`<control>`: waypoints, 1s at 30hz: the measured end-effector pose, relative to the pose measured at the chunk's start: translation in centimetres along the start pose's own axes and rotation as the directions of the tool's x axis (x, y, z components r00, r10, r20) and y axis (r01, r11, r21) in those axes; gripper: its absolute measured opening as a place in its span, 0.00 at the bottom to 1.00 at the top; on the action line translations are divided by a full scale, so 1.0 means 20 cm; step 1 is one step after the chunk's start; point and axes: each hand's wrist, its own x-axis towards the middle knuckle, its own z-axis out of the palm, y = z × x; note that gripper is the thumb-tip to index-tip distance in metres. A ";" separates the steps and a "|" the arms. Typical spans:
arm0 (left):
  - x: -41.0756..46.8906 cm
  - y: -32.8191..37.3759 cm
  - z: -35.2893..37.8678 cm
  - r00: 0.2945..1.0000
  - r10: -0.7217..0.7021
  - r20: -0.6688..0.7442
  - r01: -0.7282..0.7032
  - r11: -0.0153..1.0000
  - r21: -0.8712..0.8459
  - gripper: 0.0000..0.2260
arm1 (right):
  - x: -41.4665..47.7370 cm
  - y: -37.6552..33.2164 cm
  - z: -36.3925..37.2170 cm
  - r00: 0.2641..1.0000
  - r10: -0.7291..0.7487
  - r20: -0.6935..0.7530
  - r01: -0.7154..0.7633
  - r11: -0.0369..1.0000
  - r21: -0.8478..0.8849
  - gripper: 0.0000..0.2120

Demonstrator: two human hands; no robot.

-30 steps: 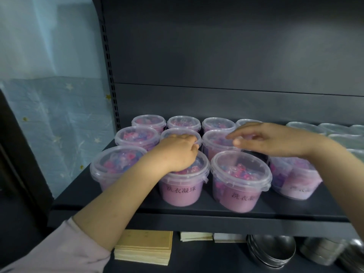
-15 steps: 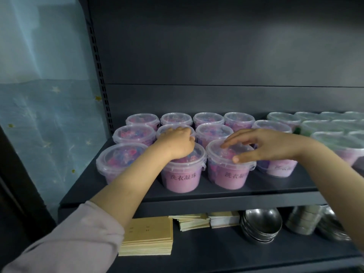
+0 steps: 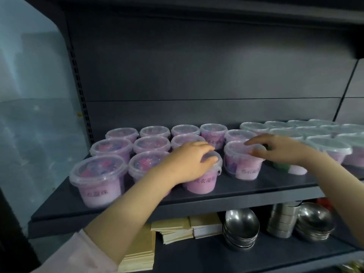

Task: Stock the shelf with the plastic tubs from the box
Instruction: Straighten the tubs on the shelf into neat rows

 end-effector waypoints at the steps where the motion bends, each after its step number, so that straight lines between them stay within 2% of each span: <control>1: 0.00 0.03 0.04 1.000 -0.016 -0.022 0.017 0.997 0.074 0.20 | 0.00 0.02 0.00 1.000 0.009 0.016 -0.010 1.000 0.009 0.15; 4: -0.03 0.08 0.13 0.981 -0.071 -0.183 0.109 0.972 0.208 0.18 | 0.01 0.06 0.01 1.000 -0.014 -0.003 0.014 1.000 0.028 0.14; 7: -0.06 0.10 0.19 0.959 -0.066 -0.277 0.134 0.963 0.234 0.17 | 0.01 0.05 0.04 0.989 -0.146 -0.031 0.148 0.986 0.080 0.16; 10: -0.05 0.09 0.20 0.955 -0.097 -0.280 0.167 0.957 0.239 0.18 | 0.01 0.04 0.06 0.974 -0.221 -0.054 0.227 0.963 0.148 0.12; 13: -0.04 0.10 0.20 0.956 -0.096 -0.279 0.166 0.957 0.239 0.19 | 0.02 0.06 0.06 0.969 -0.235 -0.072 0.245 0.951 0.188 0.10; 25: -0.03 0.12 0.19 0.951 -0.119 -0.284 0.181 0.962 0.204 0.16 | 0.02 0.08 0.06 0.951 -0.295 -0.089 0.307 0.933 0.188 0.26; 28: -0.03 0.12 0.18 0.958 -0.134 -0.253 0.190 0.959 0.212 0.18 | 0.06 0.08 0.03 0.944 -0.320 -0.079 0.329 0.911 0.249 0.25; 30: -0.02 0.12 0.16 0.962 -0.145 -0.230 0.197 0.955 0.222 0.18 | 0.14 0.11 -0.01 0.947 -0.286 -0.149 0.319 0.900 0.297 0.24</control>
